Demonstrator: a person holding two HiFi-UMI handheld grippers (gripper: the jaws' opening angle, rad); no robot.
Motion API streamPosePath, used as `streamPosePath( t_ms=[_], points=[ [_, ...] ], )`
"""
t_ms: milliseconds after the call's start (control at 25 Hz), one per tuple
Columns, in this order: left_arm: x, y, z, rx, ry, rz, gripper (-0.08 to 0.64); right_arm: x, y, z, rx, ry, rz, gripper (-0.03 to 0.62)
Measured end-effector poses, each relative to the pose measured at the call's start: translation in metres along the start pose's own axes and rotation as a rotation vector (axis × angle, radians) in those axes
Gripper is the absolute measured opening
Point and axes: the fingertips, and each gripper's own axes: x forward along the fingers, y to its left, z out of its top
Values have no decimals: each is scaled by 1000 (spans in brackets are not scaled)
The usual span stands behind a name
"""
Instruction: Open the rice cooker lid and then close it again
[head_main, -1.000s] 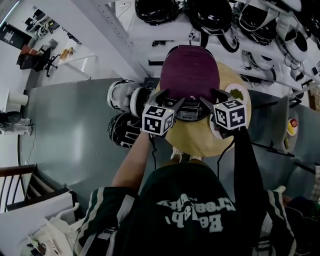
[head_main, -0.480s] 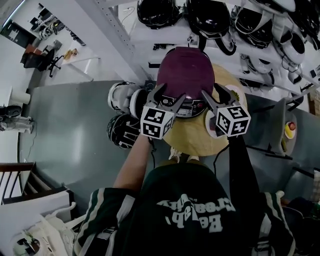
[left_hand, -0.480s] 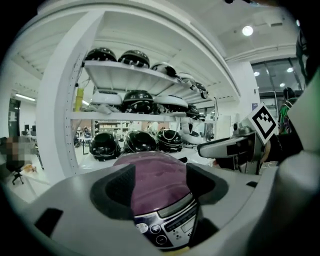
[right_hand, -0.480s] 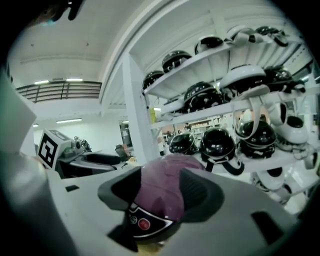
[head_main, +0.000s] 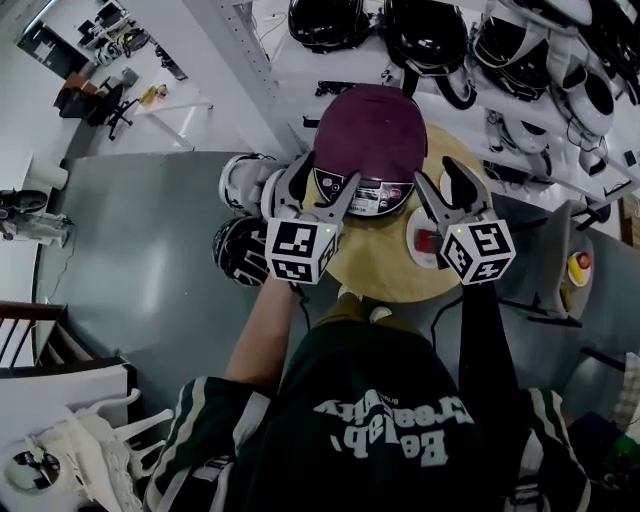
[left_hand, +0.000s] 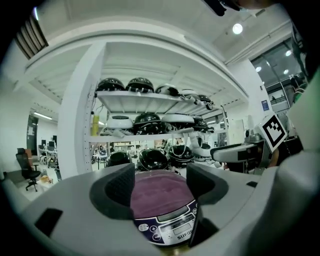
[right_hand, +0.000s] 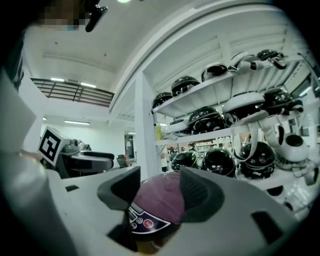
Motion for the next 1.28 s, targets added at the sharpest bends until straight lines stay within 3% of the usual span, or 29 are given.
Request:
streamPosePath(
  t_ms=[200, 320, 480, 640, 760, 1080, 1280],
  points=[
    [-6, -7, 13, 19, -42, 21, 311, -5, 8, 1, -49, -2, 20, 246],
    [-8, -11, 16, 29, -50, 24, 298, -6, 14, 2, -85, -3, 25, 208],
    [-10, -12, 16, 35, -53, 46, 172, -10, 10, 4, -123, -9, -4, 100],
    [-13, -9, 14, 35, -53, 64, 100, -16, 4, 10, -155, -20, -46, 5],
    [-13, -7, 17, 40, -58, 78, 2, -20, -1, 14, -160, -28, -57, 3],
    [-10, -20, 24, 50, -81, 53, 2, -30, -12, 14, -199, -26, -115, 3],
    [-10, -27, 28, 62, -90, 42, 2, -36, -15, 15, -175, -35, -123, 3]
  ],
)
